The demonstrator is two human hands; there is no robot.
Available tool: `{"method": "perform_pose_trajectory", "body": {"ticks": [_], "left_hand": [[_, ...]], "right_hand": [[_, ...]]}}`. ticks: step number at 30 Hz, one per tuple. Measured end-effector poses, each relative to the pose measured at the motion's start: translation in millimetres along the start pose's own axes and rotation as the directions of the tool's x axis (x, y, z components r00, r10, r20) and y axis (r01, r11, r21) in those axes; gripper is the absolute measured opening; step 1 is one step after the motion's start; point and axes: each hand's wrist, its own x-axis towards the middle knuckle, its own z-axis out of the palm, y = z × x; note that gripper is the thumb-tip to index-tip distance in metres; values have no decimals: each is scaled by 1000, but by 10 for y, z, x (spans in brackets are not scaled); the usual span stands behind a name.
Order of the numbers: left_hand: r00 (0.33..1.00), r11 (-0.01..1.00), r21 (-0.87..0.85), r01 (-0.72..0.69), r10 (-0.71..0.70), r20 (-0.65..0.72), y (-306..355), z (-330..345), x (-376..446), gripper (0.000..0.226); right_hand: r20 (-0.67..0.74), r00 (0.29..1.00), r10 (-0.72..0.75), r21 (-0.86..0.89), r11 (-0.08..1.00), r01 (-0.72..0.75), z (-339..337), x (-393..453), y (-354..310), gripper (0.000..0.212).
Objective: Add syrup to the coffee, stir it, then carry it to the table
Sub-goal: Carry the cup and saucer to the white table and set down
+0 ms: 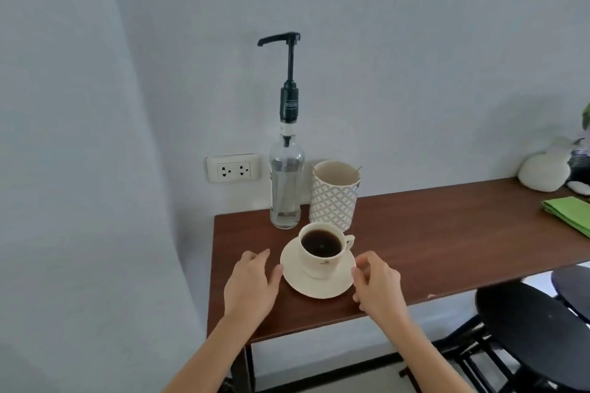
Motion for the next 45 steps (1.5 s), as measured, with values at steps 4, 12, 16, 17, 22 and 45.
{"method": "perform_pose_trajectory", "body": {"ticks": [4, 12, 16, 17, 22, 45], "left_hand": [[991, 978, 171, 121, -130, 43, 227, 245, -61, 56], [978, 972, 124, 201, -207, 34, 386, 273, -166, 40], [978, 979, 81, 189, -195, 68, 388, 209, -231, 35], [978, 980, 65, 190, -195, 75, 377, 199, -247, 34], [976, 982, -26, 186, -182, 117, 308, 182, -331, 28], [909, 690, -593, 415, -346, 233, 341, 205, -1234, 56]], "right_hand": [[225, 967, 121, 73, 987, -140, -95, 326, 41, 35], [422, 901, 104, 150, 972, -182, -137, 391, 59, 34], [465, 876, 128, 189, 952, -240, -140, 301, 80, 45], [477, 869, 130, 194, 949, -248, -145, 266, 83, 47], [512, 851, 119, 225, 937, -267, -170, 38, 125, 44], [587, 809, 22, 531, 744, -406, -291, -497, 545, 48]]}}
